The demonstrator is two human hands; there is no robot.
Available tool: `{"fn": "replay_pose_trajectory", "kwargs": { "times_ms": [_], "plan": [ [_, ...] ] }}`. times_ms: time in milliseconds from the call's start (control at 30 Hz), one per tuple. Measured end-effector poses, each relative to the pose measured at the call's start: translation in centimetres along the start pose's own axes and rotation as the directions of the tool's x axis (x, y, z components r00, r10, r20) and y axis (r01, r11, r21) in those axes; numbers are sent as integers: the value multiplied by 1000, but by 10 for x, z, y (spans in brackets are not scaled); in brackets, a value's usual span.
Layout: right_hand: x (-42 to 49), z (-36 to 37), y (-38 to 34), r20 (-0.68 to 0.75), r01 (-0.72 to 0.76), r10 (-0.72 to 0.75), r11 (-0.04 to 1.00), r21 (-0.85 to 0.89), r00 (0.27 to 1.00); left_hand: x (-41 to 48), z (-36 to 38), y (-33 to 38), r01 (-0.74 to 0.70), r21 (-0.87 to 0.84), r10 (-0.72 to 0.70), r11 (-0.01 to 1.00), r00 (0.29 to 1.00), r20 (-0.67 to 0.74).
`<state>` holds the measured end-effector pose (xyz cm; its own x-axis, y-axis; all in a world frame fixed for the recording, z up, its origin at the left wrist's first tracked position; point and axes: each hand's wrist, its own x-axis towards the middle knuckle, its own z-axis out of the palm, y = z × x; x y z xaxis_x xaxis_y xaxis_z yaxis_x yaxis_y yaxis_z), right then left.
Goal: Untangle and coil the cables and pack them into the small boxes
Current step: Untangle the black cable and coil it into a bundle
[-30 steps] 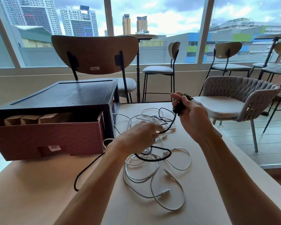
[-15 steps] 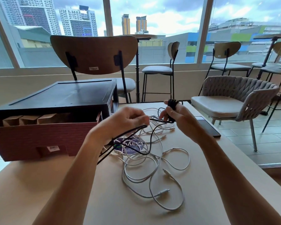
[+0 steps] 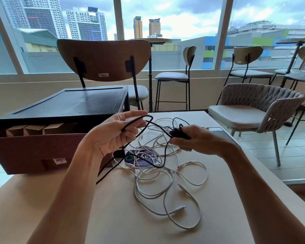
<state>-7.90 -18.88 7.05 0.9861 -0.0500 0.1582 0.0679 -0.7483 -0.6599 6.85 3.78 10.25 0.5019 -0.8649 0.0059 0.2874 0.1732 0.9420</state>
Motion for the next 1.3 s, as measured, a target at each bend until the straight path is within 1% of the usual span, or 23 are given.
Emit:
{"fn": "replay_pose_trajectory", "kwargs": {
  "times_ms": [100,167,233,300,367,433,467,500,567,600,633,700,767,833,867,900,967,1000,1033,1100,1167,1233,1300],
  "plan": [
    [-1,-3,1,0,-35,35,999,-2,999,-4,-8,0,13,189,-22,982,999,45],
    [-3,-5,2,-47,-50,50,999,-10,998,-8,-10,1,0,412,-32,911,997,72],
    [-4,-7,0,-64,-57,60,997,50,996,-10,-13,0,-22,678,-30,735,997,65],
    [-5,-8,-1,-61,-44,54,987,153,997,-8,-17,-1,0,872,-18,490,1000,10],
    [-6,-9,0,-102,-39,61,978,206,993,-1,-16,-5,66,955,32,289,996,-79],
    [-6,-11,3,-154,-47,88,967,250,984,5,-8,-9,115,984,153,138,979,-136],
    [-6,-12,5,-175,-52,102,961,272,979,7,-5,-12,107,987,222,123,966,-132],
    [-7,-14,6,-190,-57,115,957,285,975,10,-3,-13,77,978,284,193,950,-131],
    [-7,-15,7,-219,-55,121,957,286,968,11,-2,-13,-21,876,354,481,919,-172],
    [-7,-15,6,-231,-50,120,957,286,966,11,-1,-12,-65,797,376,600,903,-209],
    [-7,-15,6,-241,-48,121,956,290,963,12,1,-12,-99,729,410,677,873,-262],
    [-4,-13,4,-249,-44,124,952,304,961,14,10,-10,-204,615,527,762,748,-405],
    [-3,-10,0,-245,-45,127,948,315,961,17,23,-9,-368,553,658,748,527,-538],
    [-3,-9,-1,-239,-50,132,946,320,962,19,33,-12,-437,655,787,616,302,-539],
    [-3,-9,-2,-232,-53,133,946,319,964,19,36,-15,-398,754,852,523,225,-472],
    [-3,-9,-2,-228,-55,132,947,317,965,20,38,-19,-337,840,905,424,179,-385],
    [-3,-8,-2,-233,-49,127,948,314,964,22,38,-27,-246,936,965,252,137,-224],
    [-3,-8,-2,-238,-44,124,948,315,963,22,38,-29,-240,954,979,177,146,-145],
    [-3,-8,-3,-242,-39,121,947,319,963,23,38,-31,-261,958,979,114,192,-64],
    [-3,-7,-4,-246,-28,118,939,342,962,26,37,-36,-319,947,925,27,368,97],
    [-3,-7,-5,-243,-13,115,922,387,963,29,35,-43,-343,939,817,-18,536,211],
    [-3,-8,-6,-233,15,102,892,451,967,32,33,-52,-327,944,717,-51,645,262],
    [-3,-9,-9,-221,38,100,838,545,970,34,33,-59,-300,953,657,-48,709,256]
  ]
}}
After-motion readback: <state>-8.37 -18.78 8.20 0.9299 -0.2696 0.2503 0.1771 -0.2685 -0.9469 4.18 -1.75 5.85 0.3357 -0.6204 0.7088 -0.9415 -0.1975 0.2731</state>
